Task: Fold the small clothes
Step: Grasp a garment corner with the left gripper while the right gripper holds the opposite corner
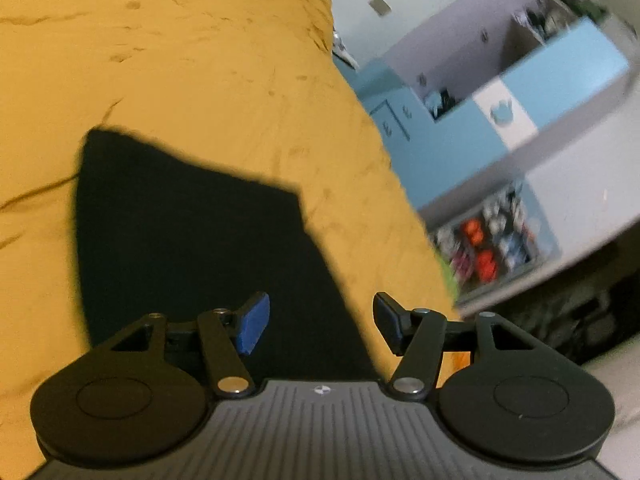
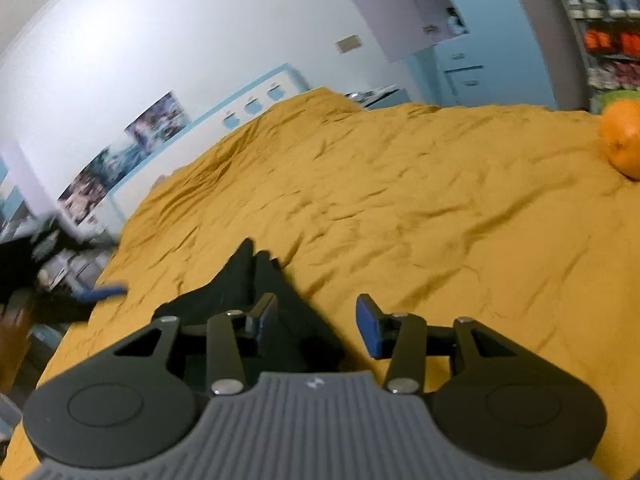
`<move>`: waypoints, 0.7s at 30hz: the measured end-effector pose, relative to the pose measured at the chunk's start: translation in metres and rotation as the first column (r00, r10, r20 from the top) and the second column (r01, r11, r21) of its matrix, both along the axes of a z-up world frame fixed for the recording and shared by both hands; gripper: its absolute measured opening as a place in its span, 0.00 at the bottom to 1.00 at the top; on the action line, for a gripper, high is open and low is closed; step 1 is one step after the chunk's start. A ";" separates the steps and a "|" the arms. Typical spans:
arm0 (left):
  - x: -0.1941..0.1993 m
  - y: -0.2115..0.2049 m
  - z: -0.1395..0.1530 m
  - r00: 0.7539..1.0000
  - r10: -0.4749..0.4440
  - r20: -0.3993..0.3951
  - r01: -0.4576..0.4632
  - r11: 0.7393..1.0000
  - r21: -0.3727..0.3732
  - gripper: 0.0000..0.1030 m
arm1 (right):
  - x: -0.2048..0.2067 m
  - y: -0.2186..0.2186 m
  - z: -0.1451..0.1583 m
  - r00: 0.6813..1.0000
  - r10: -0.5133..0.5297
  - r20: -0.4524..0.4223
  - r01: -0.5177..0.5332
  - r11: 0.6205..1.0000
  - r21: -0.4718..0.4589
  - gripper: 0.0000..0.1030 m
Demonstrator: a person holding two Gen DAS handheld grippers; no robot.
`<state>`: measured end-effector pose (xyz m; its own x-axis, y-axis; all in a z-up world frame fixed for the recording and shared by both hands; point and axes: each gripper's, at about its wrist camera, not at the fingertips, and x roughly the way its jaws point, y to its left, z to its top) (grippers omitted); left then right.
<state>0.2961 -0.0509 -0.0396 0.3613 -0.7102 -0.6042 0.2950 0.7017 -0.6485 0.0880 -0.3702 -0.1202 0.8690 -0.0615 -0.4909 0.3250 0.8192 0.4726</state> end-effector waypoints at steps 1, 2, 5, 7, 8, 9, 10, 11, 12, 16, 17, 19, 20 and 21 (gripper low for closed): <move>-0.020 0.008 -0.003 1.000 -0.007 0.019 0.006 0.999 0.031 0.67 | 0.004 0.003 -0.001 1.000 0.006 -0.017 -0.006 1.000 -0.004 0.40; -0.035 0.014 -0.003 0.999 0.001 0.039 -0.004 0.998 0.066 0.67 | 0.006 0.008 -0.002 0.999 0.001 -0.043 -0.002 1.000 -0.009 0.41; -0.087 0.034 -0.002 0.983 0.060 0.173 -0.094 0.976 0.196 0.67 | 0.002 0.010 -0.006 0.997 -0.026 -0.070 0.027 0.999 0.025 0.41; -0.125 0.037 -0.005 0.963 0.020 0.270 -0.097 0.957 0.273 0.67 | -0.005 0.009 -0.008 0.997 -0.036 -0.066 0.041 0.996 0.077 0.42; -0.137 0.035 -0.008 0.956 -0.008 0.292 -0.088 0.945 0.314 0.67 | -0.007 0.010 -0.008 0.996 -0.041 -0.073 0.048 0.995 0.089 0.44; -0.148 0.031 -0.011 0.953 -0.042 0.301 -0.074 0.929 0.362 0.68 | -0.007 0.011 -0.009 0.996 -0.040 -0.081 0.047 0.994 0.098 0.45; -0.155 0.022 -0.013 0.950 -0.077 0.302 -0.058 0.910 0.412 0.69 | -0.007 0.013 -0.010 0.996 -0.033 -0.087 0.042 0.993 0.106 0.45; -0.161 0.014 -0.017 0.945 -0.114 0.308 -0.049 0.879 0.475 0.69 | -0.008 0.015 -0.011 0.995 -0.030 -0.093 0.040 0.994 0.107 0.45; -0.169 0.005 -0.019 0.932 -0.154 0.327 -0.048 0.843 0.536 0.69 | -0.008 0.018 -0.011 0.995 -0.026 -0.099 0.036 0.994 0.104 0.45; -0.187 -0.013 -0.029 0.876 -0.292 0.384 -0.015 0.780 0.626 0.69 | -0.011 0.027 -0.013 0.994 -0.004 -0.106 0.015 0.995 0.103 0.45; -0.187 -0.016 -0.030 0.872 -0.305 0.382 -0.012 0.769 0.639 0.68 | -0.010 0.029 -0.014 0.994 0.002 -0.107 0.009 0.995 0.103 0.45; -0.187 -0.021 -0.036 0.872 -0.334 0.358 0.014 0.748 0.664 0.55 | -0.010 0.032 -0.016 0.994 0.011 -0.108 0.000 0.994 0.106 0.45; -0.190 -0.022 -0.039 0.875 -0.338 0.346 0.019 0.740 0.673 0.49 | -0.010 0.033 -0.017 0.994 0.016 -0.109 -0.004 0.994 0.109 0.45; -0.189 -0.022 -0.041 0.879 -0.336 0.337 0.019 0.733 0.680 0.40 | -0.011 0.033 -0.018 0.994 0.021 -0.109 -0.008 0.994 0.113 0.45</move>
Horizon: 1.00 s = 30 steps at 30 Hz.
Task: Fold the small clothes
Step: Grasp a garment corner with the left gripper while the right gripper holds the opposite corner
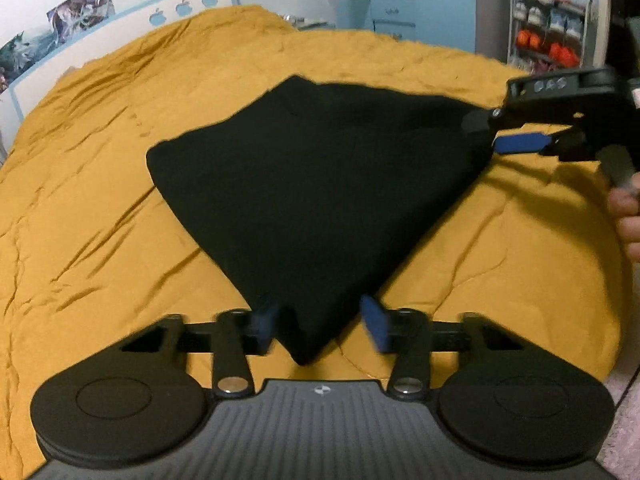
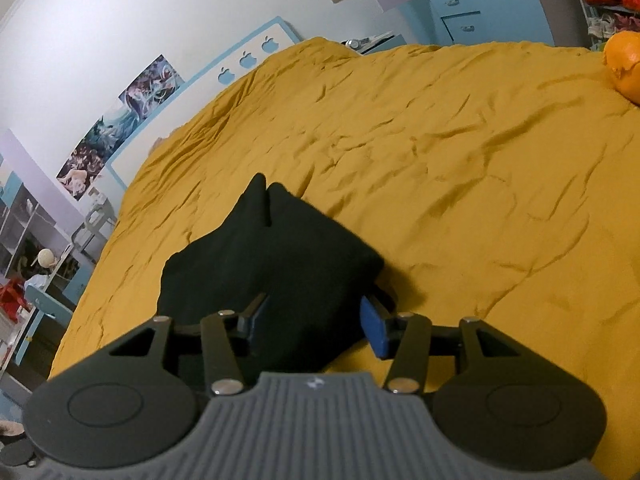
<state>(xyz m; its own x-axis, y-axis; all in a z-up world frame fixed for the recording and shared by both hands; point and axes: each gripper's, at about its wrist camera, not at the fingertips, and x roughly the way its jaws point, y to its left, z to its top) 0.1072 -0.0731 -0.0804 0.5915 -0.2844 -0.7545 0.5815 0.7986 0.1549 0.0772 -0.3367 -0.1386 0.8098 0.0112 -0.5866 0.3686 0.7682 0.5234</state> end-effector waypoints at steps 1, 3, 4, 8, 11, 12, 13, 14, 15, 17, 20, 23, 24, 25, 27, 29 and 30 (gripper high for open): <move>0.000 0.000 -0.001 1.000 0.000 -0.007 0.000 1.000 0.009 0.37 | -0.001 0.000 -0.001 1.000 0.005 0.000 -0.005 1.000 0.005 0.45; 0.004 -0.004 -0.003 1.000 -0.014 -0.006 0.014 0.999 0.032 0.34 | -0.002 0.001 -0.003 1.000 0.010 -0.002 -0.010 1.000 0.011 0.46; 0.003 -0.006 -0.005 1.000 -0.024 -0.005 0.025 0.999 0.043 0.34 | -0.001 0.000 -0.004 1.000 0.013 -0.003 -0.013 1.000 0.014 0.46; 0.003 -0.009 -0.008 1.000 -0.030 -0.003 0.031 0.998 0.058 0.34 | -0.006 -0.006 -0.005 1.000 0.004 0.008 -0.005 0.999 0.047 0.46; 0.004 -0.011 -0.010 0.999 -0.032 -0.007 0.033 0.997 0.072 0.35 | -0.007 -0.012 -0.005 1.000 -0.015 0.023 0.014 0.998 0.059 0.46; 0.004 -0.012 -0.011 0.999 -0.035 -0.005 0.035 0.996 0.083 0.35 | -0.007 -0.014 -0.005 0.999 -0.023 0.025 0.022 0.998 0.054 0.46; 0.003 -0.013 -0.012 1.000 -0.029 0.000 0.029 0.995 0.092 0.36 | -0.006 -0.016 -0.005 0.999 -0.032 0.025 0.030 0.998 0.050 0.46; 0.004 -0.013 -0.013 1.000 -0.013 0.002 0.012 0.996 0.094 0.33 | -0.004 -0.018 -0.005 0.999 -0.039 0.026 0.038 0.998 0.046 0.46; 0.006 -0.012 -0.014 1.000 0.008 -0.003 -0.008 0.996 0.085 0.23 | -0.002 -0.020 -0.006 0.999 -0.047 0.024 0.046 0.998 0.041 0.46; 0.009 -0.008 -0.012 0.998 0.060 0.001 -0.060 0.997 0.045 0.08 | 0.004 -0.023 -0.010 0.998 -0.055 0.025 0.054 0.998 0.038 0.43; 0.007 0.001 0.003 0.992 0.122 0.037 -0.121 0.992 -0.029 0.05 | 0.010 -0.025 -0.008 0.999 -0.040 0.026 0.038 0.997 0.060 0.06; -0.002 0.012 0.020 0.979 0.177 0.097 -0.174 0.984 -0.046 0.05 | 0.004 -0.018 0.008 0.996 -0.006 0.085 0.000 0.997 0.074 0.04; -0.003 0.015 0.021 0.977 0.191 0.092 -0.188 0.981 -0.040 0.05 | 0.002 -0.014 0.012 0.996 0.000 0.089 -0.005 0.998 0.062 0.03; -0.002 0.017 0.018 0.977 0.199 0.073 -0.196 0.980 -0.042 0.05 | 0.001 -0.014 0.011 0.997 0.001 0.079 -0.006 0.998 0.067 0.03; 0.001 0.016 0.002 0.984 0.179 0.010 -0.179 0.984 -0.018 0.05 | 0.004 -0.016 -0.003 1.000 -0.017 0.016 0.015 0.996 0.086 0.04; 0.000 0.009 -0.016 0.988 0.154 -0.018 -0.153 0.988 0.027 0.05 | 0.004 -0.022 -0.022 0.999 -0.031 -0.039 0.035 0.993 0.115 0.04; -0.002 0.005 -0.023 0.991 0.137 -0.006 -0.136 0.989 0.057 0.05 | 0.002 -0.026 -0.031 0.999 -0.035 -0.035 0.039 0.989 0.142 0.03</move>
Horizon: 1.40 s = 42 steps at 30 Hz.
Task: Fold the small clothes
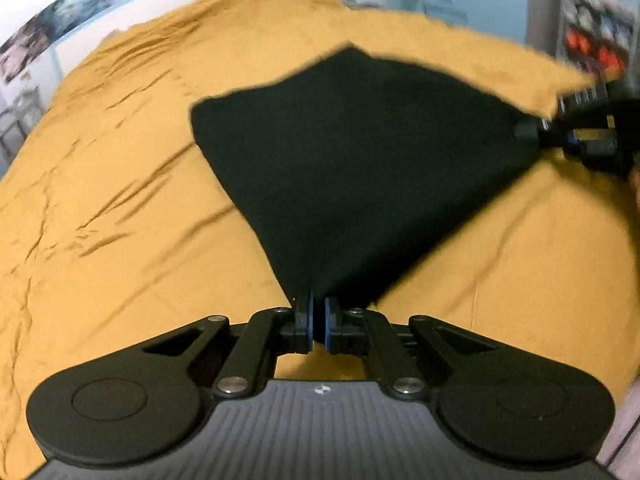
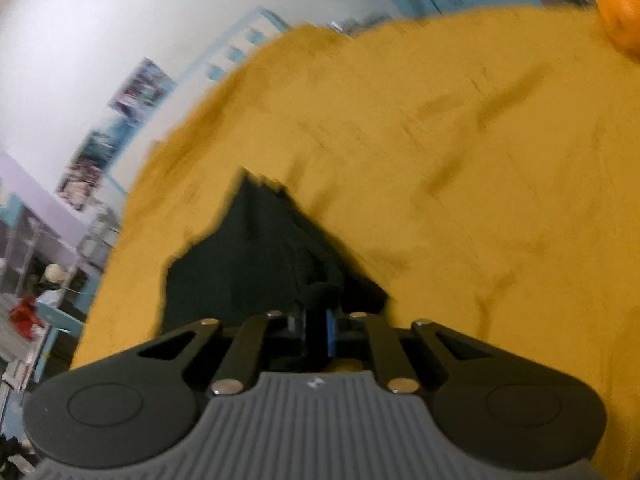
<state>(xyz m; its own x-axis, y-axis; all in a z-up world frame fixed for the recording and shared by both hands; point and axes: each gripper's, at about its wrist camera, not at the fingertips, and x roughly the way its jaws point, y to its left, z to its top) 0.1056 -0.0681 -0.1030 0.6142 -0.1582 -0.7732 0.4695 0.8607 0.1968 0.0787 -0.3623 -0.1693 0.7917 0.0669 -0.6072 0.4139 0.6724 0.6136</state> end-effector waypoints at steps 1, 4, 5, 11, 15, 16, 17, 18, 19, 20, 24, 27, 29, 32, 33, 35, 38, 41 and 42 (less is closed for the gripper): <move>-0.002 -0.002 -0.002 1.000 -0.011 0.011 0.010 1.000 0.016 0.06 | -0.003 -0.002 -0.003 1.000 0.000 0.011 0.000 1.000 0.009 0.02; -0.005 0.000 0.007 1.000 -0.015 -0.002 0.015 1.000 0.006 0.12 | -0.011 -0.005 0.002 0.999 0.010 0.033 -0.010 1.000 0.009 0.07; -0.006 0.004 0.012 1.000 -0.013 -0.022 0.012 1.000 -0.008 0.14 | -0.014 -0.007 0.007 0.999 0.007 0.036 -0.007 1.000 0.004 0.12; -0.011 0.042 0.047 0.997 0.025 -0.070 -0.039 0.979 -0.200 0.29 | 0.001 -0.010 0.063 0.992 0.029 0.127 0.005 0.966 -0.260 0.51; 0.021 0.056 0.055 0.996 0.069 -0.058 -0.086 0.913 -0.399 0.36 | 0.086 -0.004 0.077 0.962 0.239 0.135 -0.178 0.917 -0.358 0.53; 0.031 0.057 0.053 0.995 0.083 -0.062 -0.102 0.894 -0.437 0.37 | 0.113 0.001 0.078 0.947 0.296 0.128 -0.228 0.895 -0.383 0.53; 0.040 0.056 0.049 0.993 0.094 -0.076 -0.119 0.876 -0.467 0.37 | 0.138 0.004 0.079 0.930 0.353 0.107 -0.283 0.869 -0.406 0.53; 0.051 0.056 0.043 0.989 0.102 -0.105 -0.141 0.857 -0.495 0.37 | 0.163 0.008 0.078 0.913 0.401 0.076 -0.333 0.840 -0.429 0.52; 0.059 0.055 0.038 0.986 0.103 -0.130 -0.156 0.839 -0.521 0.37 | 0.188 0.012 0.076 0.902 0.429 0.041 -0.368 0.816 -0.446 0.52; 0.067 0.053 0.031 0.983 0.099 -0.157 -0.170 0.823 -0.542 0.37 | 0.208 0.013 0.073 0.893 0.450 0.009 -0.399 0.801 -0.446 0.52; 0.076 0.041 0.013 0.976 0.116 -0.184 -0.193 0.848 -0.493 0.37 | 0.276 0.016 0.051 0.881 0.459 -0.118 -0.463 0.781 -0.419 0.52; 0.078 0.040 0.004 0.977 0.110 -0.185 -0.188 0.854 -0.485 0.42 | 0.305 0.014 0.030 0.866 0.464 -0.187 -0.500 0.782 -0.373 0.21; 0.079 0.041 0.001 0.975 0.111 -0.193 -0.196 0.844 -0.500 0.44 | 0.311 0.008 0.023 0.866 0.477 -0.149 -0.500 0.820 -0.279 0.00; 0.070 0.042 0.004 0.974 0.145 -0.173 -0.214 0.837 -0.503 0.44 | 0.310 0.012 0.037 0.880 0.473 -0.044 -0.464 0.835 -0.297 0.00; 0.066 0.040 0.005 0.975 0.161 -0.155 -0.217 0.845 -0.489 0.43 | 0.312 0.013 0.040 0.886 0.462 -0.030 -0.447 0.838 -0.314 0.00; 0.060 0.029 0.005 0.981 0.156 -0.118 -0.193 0.880 -0.434 0.44 | 0.324 0.011 0.034 0.897 0.436 -0.075 -0.437 0.846 -0.305 0.00; 0.057 0.017 0.003 0.987 0.138 -0.088 -0.162 0.904 -0.395 0.55 | 0.332 0.004 0.004 0.886 0.409 -0.217 -0.460 0.830 -0.315 0.00; 0.057 0.013 0.003 0.989 0.120 -0.087 -0.145 0.912 -0.383 0.66 | 0.315 -0.006 0.007 0.908 0.381 -0.174 -0.419 0.845 -0.332 0.09; 0.057 0.013 0.002 0.990 0.117 -0.085 -0.140 0.915 -0.378 0.67 | 0.305 -0.008 0.017 0.914 0.381 -0.142 -0.406 0.846 -0.345 0.18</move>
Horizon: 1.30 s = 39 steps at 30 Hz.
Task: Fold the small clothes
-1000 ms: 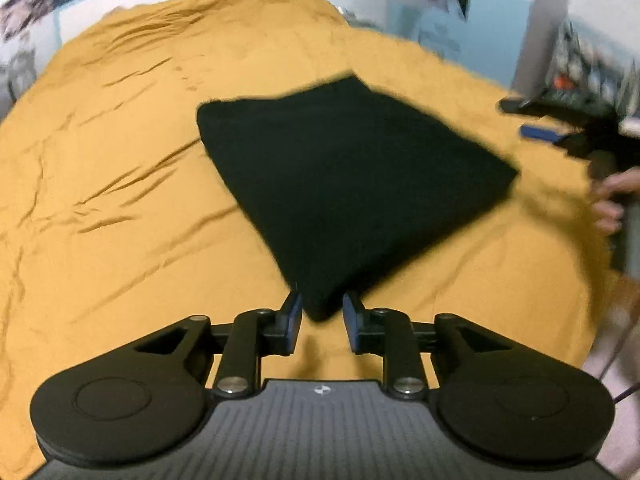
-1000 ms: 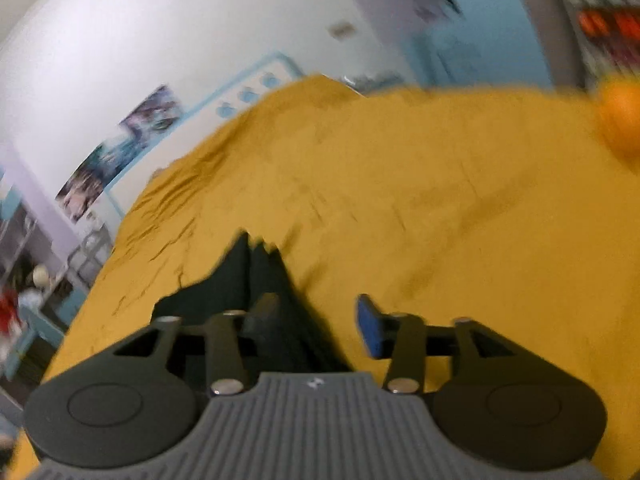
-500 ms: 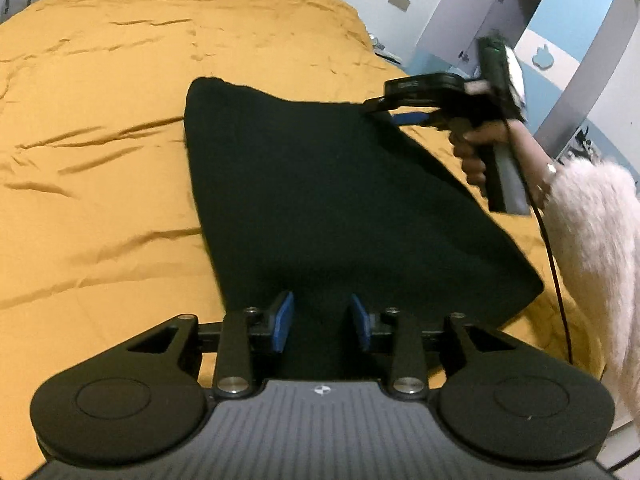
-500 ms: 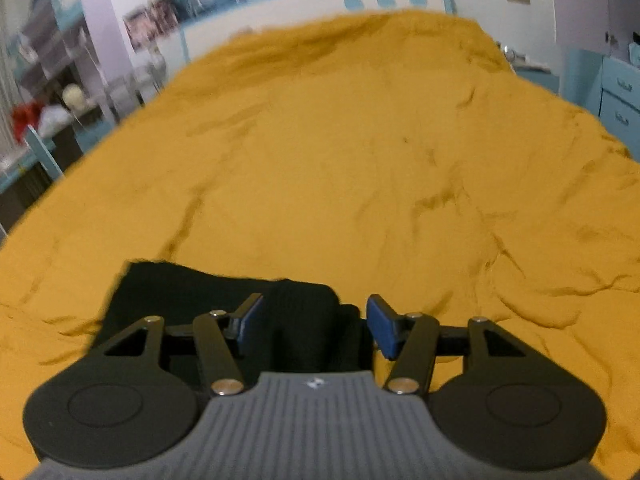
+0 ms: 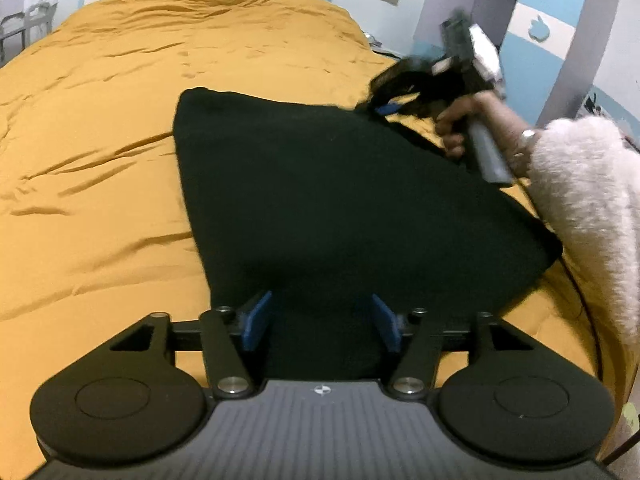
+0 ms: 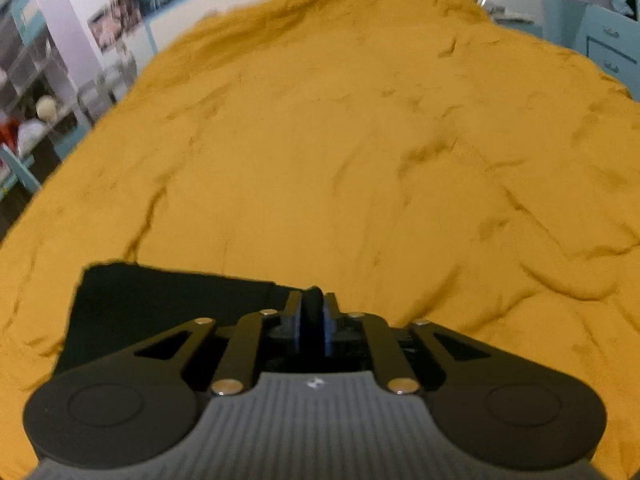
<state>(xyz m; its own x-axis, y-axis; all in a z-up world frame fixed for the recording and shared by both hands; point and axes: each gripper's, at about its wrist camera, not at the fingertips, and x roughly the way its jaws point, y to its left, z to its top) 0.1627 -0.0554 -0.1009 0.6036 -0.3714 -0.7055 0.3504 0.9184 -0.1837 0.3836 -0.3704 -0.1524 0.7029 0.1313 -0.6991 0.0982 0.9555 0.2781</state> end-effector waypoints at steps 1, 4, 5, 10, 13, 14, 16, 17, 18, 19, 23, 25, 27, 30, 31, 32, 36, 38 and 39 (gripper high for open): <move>0.001 0.000 0.000 1.000 -0.003 0.000 0.003 1.000 0.004 0.68 | -0.013 -0.004 0.012 0.999 0.016 0.030 -0.016 1.000 0.020 0.18; 0.006 0.002 0.001 1.000 -0.007 -0.013 0.007 1.000 -0.005 0.68 | -0.073 -0.017 0.046 0.990 0.098 0.102 -0.114 0.981 0.160 0.18; 0.008 0.004 0.001 1.000 -0.005 -0.023 0.004 1.000 -0.013 0.68 | -0.094 -0.017 0.053 0.986 0.127 0.107 -0.144 0.975 0.171 0.18; 0.013 0.009 0.011 0.997 0.052 -0.050 -0.055 0.997 -0.048 0.65 | -0.193 -0.006 0.061 0.961 0.265 0.079 -0.276 0.927 0.254 0.18; 0.011 0.007 0.016 0.997 0.070 -0.045 -0.072 0.997 -0.026 0.65 | -0.224 -0.002 0.048 0.962 0.272 0.029 -0.271 0.932 0.241 0.18; 0.011 0.007 0.015 0.997 0.070 -0.046 -0.071 0.997 -0.020 0.65 | -0.231 -0.003 0.042 0.969 0.248 0.010 -0.244 0.947 0.209 0.17; 0.012 0.009 0.008 0.997 0.056 -0.059 -0.057 0.998 -0.023 0.67 | -0.234 -0.017 0.025 0.986 0.168 -0.022 -0.160 0.968 0.191 0.07; 0.014 0.011 0.002 0.996 0.041 -0.076 -0.044 0.998 -0.039 0.68 | -0.232 -0.028 0.016 0.991 0.132 -0.035 -0.120 0.965 0.235 0.00; 0.016 0.014 -0.004 0.995 0.022 -0.095 -0.027 0.998 -0.056 0.72 | -0.233 -0.039 0.009 0.994 0.102 -0.048 -0.082 0.946 0.313 0.00; 0.017 0.016 -0.007 0.995 0.011 -0.104 -0.018 0.997 -0.069 0.73 | -0.236 -0.043 0.003 0.994 0.092 -0.052 -0.067 0.927 0.368 0.00; 0.016 0.034 0.003 0.991 0.017 -0.134 -0.039 0.986 -0.163 0.72 | -0.243 -0.052 0.014 0.995 0.096 -0.013 -0.081 0.894 0.440 0.23; 0.015 0.049 0.012 0.988 0.022 -0.150 -0.053 0.977 -0.207 0.72 | -0.251 -0.054 0.033 0.995 0.086 0.058 -0.102 0.898 0.429 0.38; 0.010 0.064 0.018 0.986 0.029 -0.167 -0.069 0.970 -0.234 0.72 | -0.244 -0.055 0.048 0.991 0.071 0.111 -0.108 0.922 0.373 0.46; 0.004 0.095 0.017 0.973 0.059 -0.225 -0.136 0.929 -0.344 0.72 | -0.218 -0.063 0.059 0.990 0.085 0.116 -0.119 0.938 0.325 0.49; 0.004 0.106 0.013 0.964 0.060 -0.260 -0.165 0.901 -0.401 0.73 | -0.204 -0.071 0.057 0.989 0.102 0.106 -0.132 0.937 0.323 0.51; 0.005 0.117 0.007 0.952 0.062 -0.301 -0.201 0.865 -0.459 0.73 | -0.190 -0.075 0.054 0.990 0.103 0.097 -0.129 0.938 0.321 0.54; 0.014 0.141 -0.021 0.906 0.067 -0.417 -0.312 0.771 -0.555 0.72 | -0.152 -0.101 0.025 0.999 0.004 0.047 -0.028 0.845 0.533 0.56; 0.022 0.139 -0.031 0.888 0.050 -0.457 -0.324 0.773 -0.546 0.72 | -0.135 -0.106 0.014 1.000 0.020 0.015 -0.025 0.812 0.583 0.58; 0.026 0.137 -0.034 0.885 0.037 -0.465 -0.321 0.771 -0.550 0.73 | -0.123 -0.107 0.007 0.999 0.032 -0.008 -0.021 0.805 0.592 0.59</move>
